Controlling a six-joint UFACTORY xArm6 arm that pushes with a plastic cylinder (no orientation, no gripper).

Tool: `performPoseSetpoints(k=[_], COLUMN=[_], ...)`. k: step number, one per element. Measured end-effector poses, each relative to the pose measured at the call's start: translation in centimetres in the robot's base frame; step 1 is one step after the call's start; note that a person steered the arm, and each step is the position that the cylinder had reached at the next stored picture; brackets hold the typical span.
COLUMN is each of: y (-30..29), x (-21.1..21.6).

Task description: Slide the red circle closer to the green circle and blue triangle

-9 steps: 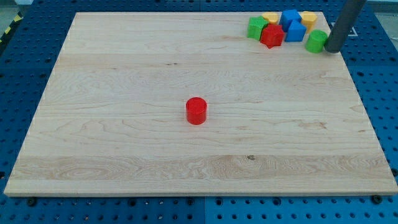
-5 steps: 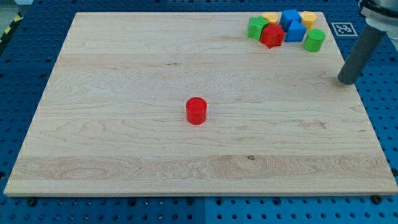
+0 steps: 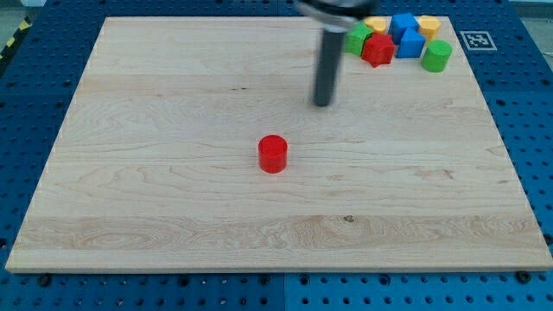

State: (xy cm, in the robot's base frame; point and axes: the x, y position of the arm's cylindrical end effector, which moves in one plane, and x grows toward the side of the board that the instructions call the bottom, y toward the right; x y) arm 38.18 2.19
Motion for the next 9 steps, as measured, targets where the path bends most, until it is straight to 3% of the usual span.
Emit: performPoseSetpoints(k=[1, 2, 3, 5, 9], y=[-10.9, -16.2, -15.5, -14.2, 3.9], x=[0.7, 5.3, 9.9, 10.2, 12.2])
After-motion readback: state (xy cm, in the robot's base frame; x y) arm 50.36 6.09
